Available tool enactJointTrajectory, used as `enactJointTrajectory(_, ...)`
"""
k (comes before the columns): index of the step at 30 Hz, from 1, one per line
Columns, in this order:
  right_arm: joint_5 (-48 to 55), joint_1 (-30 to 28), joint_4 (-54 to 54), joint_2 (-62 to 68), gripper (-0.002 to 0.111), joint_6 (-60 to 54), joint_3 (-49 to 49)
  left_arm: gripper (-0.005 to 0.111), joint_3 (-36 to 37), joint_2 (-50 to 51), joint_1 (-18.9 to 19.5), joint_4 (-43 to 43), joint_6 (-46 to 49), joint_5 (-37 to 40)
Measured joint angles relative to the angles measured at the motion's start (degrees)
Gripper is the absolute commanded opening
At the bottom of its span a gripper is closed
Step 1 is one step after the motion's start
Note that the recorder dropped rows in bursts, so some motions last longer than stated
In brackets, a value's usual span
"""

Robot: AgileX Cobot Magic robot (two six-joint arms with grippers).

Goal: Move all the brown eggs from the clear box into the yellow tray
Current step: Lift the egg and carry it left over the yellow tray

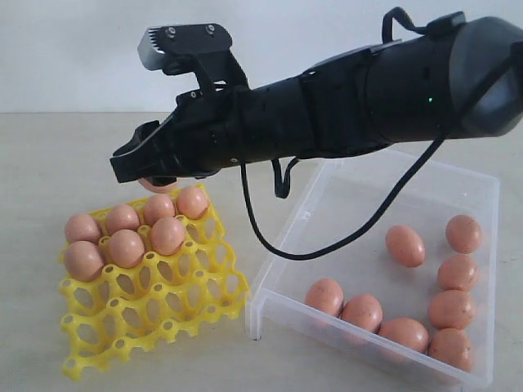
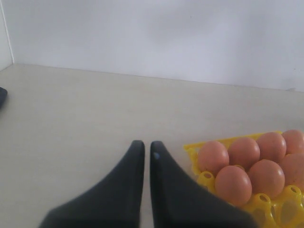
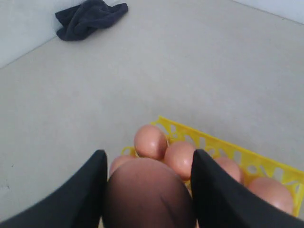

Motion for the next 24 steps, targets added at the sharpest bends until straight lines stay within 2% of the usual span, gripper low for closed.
enactJointTrajectory(7, 1.1, -0.22, 1.97, 0.22, 0.0, -1.14, 0.0, 0.004, 0.0, 0.0, 0.0, 0.0, 0.0, 0.0)
enactJointTrajectory(12, 7.81, -0.26, 2.03, 0.22, 0.0, -6.67, 0.0, 0.004, 0.0, 0.0, 0.0, 0.0, 0.0, 0.0)
enactJointTrajectory(15, 9.01, -0.26, -2.68, 0.22, 0.0, -8.71, 0.0, 0.004, 0.0, 0.0, 0.0, 0.0, 0.0, 0.0)
enactJointTrajectory(18, 5.15, 0.42, -17.45, -0.17, 0.0, -5.28, 0.0, 0.004, 0.0, 0.0, 0.0, 0.0, 0.0, 0.0)
enactJointTrajectory(21, -0.88, 1.78, -39.23, -0.69, 0.0, 8.23, 0.0, 0.004, 0.0, 0.0, 0.0, 0.0, 0.0, 0.0)
enactJointTrajectory(24, -5.92, 2.52, -56.02, -1.36, 0.0, 21.28, 0.0, 0.004, 0.0, 0.0, 0.0, 0.0, 0.0, 0.0)
